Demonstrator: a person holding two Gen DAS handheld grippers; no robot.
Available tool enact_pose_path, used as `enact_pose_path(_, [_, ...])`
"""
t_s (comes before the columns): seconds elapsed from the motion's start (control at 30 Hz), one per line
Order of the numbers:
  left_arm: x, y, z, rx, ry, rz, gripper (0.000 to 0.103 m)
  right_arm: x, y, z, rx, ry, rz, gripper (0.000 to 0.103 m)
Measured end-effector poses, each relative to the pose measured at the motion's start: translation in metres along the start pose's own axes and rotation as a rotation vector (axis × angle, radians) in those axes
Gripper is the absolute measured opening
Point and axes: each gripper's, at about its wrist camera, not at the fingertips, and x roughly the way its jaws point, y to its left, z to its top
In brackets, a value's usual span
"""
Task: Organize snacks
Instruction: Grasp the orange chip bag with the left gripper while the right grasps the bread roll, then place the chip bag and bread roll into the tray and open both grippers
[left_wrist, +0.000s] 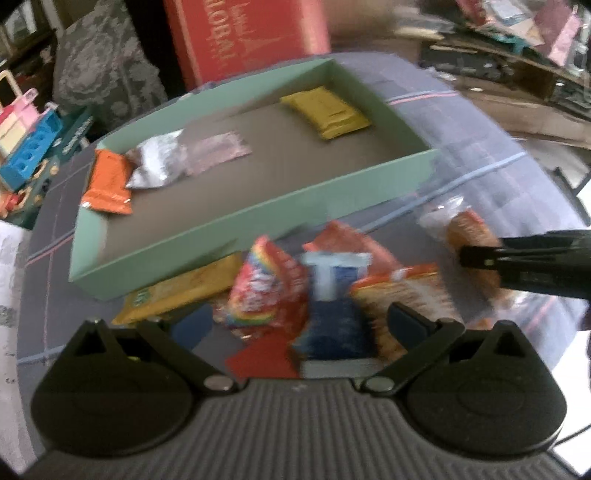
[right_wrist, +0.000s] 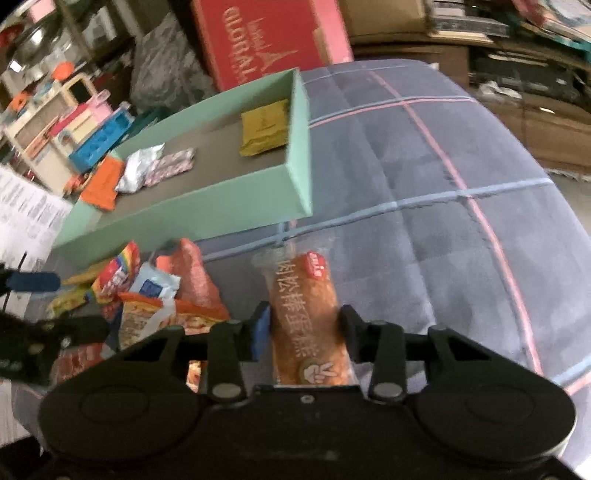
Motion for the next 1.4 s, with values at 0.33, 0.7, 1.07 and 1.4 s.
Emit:
enact_pose_path(0.33, [0.017, -0.066, -0.003, 0.091, 0.065, -0.079, 0.102, -0.022, -0.035, -0.027, 0.118, -0.017, 0.011, 0.039])
enact_pose_path(0.7, [0.025, -0.06, -0.02, 0.08, 0.081, -0.1, 0.044, -0.019, -0.01, -0.036, -0.033, -0.051, -0.078, 0.039])
enact_pose_path(1.07, [-0.003, -0.023, -0.01, -0.011, -0.015, -0.176, 0.043, -0.033, -0.01, -0.022, 0.06, -0.04, -0.036, 0.038])
enact_pose_path(1.4, [-0.023, 0.046, 0.016, -0.119, -0.126, -0.141, 0.043, -0.048, 0.029, 0.035, 0.007, -0.084, 0.01, 0.038])
